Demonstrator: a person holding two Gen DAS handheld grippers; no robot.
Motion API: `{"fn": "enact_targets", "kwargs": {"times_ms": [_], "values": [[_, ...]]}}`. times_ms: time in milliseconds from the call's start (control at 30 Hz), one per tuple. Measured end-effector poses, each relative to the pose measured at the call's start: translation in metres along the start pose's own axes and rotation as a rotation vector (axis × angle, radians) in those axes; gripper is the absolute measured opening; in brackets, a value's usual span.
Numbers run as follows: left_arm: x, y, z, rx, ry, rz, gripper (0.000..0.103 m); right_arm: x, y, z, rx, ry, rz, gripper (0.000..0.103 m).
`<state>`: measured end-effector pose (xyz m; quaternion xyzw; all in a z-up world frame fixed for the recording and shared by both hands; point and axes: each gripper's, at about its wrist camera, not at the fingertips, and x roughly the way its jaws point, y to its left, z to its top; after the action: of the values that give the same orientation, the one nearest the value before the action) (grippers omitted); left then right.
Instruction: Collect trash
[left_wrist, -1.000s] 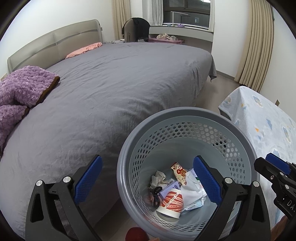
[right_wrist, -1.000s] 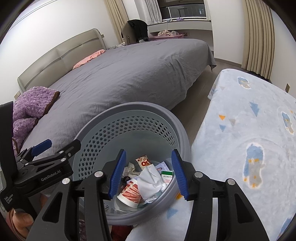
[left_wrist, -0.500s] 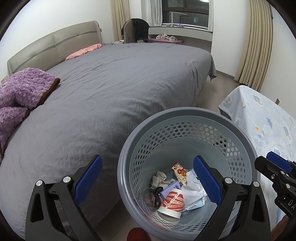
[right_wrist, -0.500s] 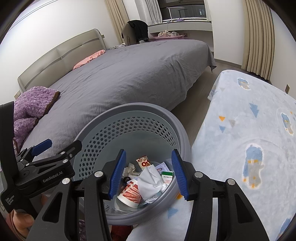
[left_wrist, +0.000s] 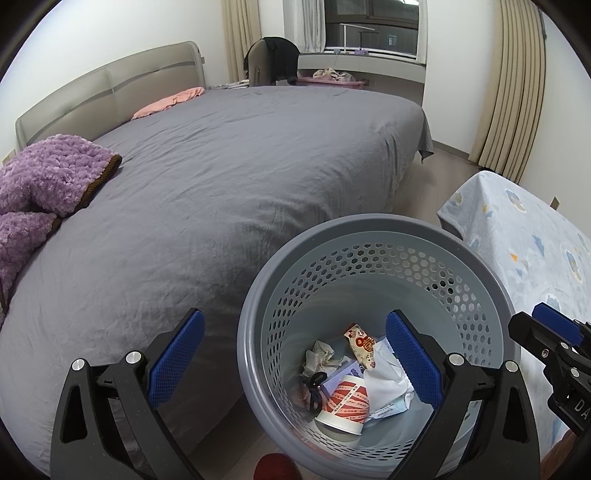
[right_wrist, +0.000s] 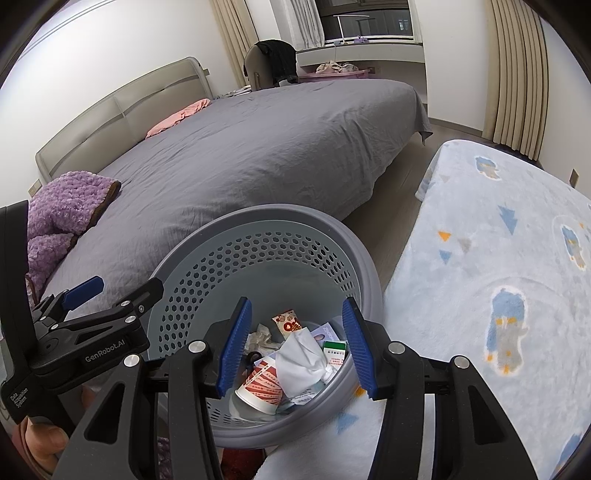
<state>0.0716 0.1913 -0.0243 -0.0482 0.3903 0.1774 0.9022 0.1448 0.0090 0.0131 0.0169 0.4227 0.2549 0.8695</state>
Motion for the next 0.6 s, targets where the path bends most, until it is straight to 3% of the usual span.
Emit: {"fn": "enact_targets", "kwargs": {"times_ms": [600], "values": [[-0.0006, 0.0011, 0.0002, 0.000, -0.001, 0.000, 0.096, -0.0013, 0.0026, 0.0006, -0.006, 0.000, 0.001, 0.049]]}}
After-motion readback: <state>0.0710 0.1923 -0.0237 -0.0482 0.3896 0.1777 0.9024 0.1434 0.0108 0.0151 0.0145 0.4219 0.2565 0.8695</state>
